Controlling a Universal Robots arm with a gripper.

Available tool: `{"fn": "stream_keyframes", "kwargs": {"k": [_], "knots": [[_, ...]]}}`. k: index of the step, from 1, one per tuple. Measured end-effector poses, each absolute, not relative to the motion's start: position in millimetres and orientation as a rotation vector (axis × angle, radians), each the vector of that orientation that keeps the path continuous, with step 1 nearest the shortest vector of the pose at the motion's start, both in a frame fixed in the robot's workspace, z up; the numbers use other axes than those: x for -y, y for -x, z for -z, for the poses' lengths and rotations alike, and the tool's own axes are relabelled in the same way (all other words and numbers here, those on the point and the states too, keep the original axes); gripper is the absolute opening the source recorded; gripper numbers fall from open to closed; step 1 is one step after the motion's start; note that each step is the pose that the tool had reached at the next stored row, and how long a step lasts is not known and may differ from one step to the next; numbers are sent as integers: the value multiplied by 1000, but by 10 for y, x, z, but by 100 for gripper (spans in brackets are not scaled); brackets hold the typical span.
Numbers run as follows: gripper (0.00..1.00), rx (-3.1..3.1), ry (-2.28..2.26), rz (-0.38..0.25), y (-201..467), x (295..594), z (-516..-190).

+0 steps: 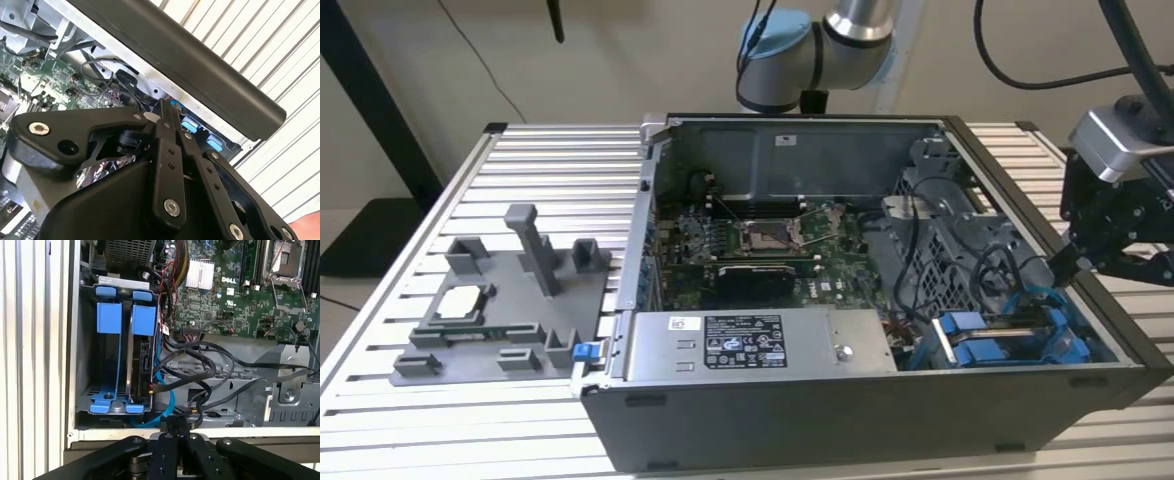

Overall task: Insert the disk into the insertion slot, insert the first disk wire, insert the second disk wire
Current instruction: 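Insert the second disk wire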

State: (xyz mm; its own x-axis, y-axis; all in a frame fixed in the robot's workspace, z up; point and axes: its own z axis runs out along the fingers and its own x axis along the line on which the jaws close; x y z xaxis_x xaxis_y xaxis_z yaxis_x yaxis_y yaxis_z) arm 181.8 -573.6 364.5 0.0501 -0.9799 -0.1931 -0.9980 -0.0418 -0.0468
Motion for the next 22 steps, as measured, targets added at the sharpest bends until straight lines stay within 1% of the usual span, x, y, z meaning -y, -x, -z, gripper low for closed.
{"fn": "stream_keyframes", "kwargs": {"k": [2, 3, 22], "knots": [[0, -2051, 2148, -163, -1819, 5745, -3655], [100, -2051, 2149, -163, -1819, 5751, -3655], [100, -2055, 2152, -157, -1821, 5760, -3593]]}}
